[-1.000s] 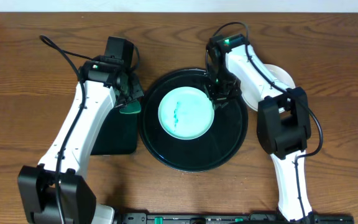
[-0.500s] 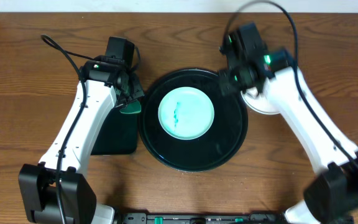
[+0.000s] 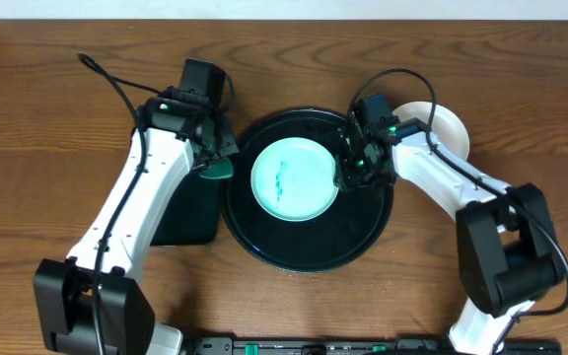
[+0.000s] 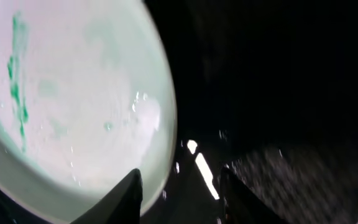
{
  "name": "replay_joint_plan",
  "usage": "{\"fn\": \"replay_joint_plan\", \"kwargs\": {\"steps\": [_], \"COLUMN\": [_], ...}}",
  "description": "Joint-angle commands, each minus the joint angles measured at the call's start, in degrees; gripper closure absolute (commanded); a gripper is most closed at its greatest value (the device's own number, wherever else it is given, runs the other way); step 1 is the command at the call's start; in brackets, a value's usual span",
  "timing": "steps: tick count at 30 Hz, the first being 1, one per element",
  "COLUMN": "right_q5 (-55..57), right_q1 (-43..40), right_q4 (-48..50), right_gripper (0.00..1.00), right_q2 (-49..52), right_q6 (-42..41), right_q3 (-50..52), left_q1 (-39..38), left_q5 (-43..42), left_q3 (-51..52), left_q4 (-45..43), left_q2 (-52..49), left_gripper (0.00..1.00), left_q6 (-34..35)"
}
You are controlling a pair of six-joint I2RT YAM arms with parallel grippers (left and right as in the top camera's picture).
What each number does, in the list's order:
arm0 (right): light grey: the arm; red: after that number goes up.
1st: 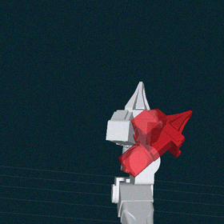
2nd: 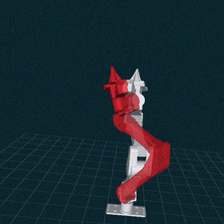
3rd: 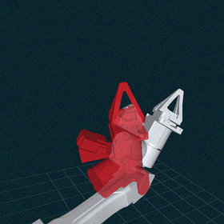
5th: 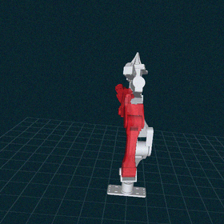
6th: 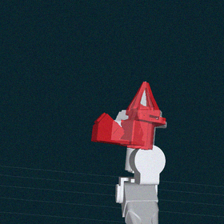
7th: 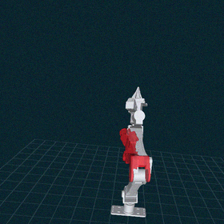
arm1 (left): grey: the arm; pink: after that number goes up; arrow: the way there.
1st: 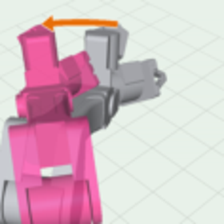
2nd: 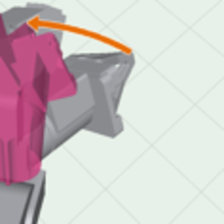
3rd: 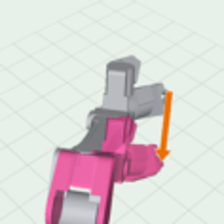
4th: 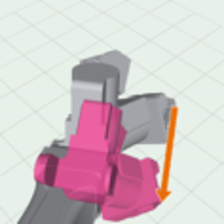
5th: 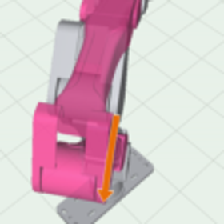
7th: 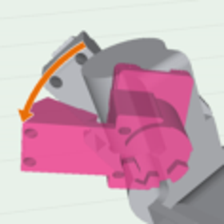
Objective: Clean dirty plates on tray and stack at the side
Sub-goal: 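Scrub the pale green plate with the sponge in the left gripper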
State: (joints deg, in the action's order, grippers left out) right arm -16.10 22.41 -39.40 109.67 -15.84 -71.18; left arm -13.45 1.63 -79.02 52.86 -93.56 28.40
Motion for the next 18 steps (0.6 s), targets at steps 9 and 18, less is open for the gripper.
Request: {"fn": "replay_joint_plan", "kwargs": {"steps": [9,18], "right_q5": [-2.4,-2.0], "right_q1": [0.9,1.3], "right_q4": [5.0,4.7], "right_gripper": [0.92,0.99], "right_q2": [5.8,5.8], "right_q6": [-5.4,-5.6], "right_q3": [-1.0,-1.0], "left_q1": [-3.8,-10.8], "left_q5": [-1.7,-4.9], "left_q3": [0.1,0.1], "left_q4": [-2.5,-3.2], "left_q2": [-4.8,-12.9], "left_gripper": [0.93,0.93], "left_q6": [-0.1,-1.7]}}
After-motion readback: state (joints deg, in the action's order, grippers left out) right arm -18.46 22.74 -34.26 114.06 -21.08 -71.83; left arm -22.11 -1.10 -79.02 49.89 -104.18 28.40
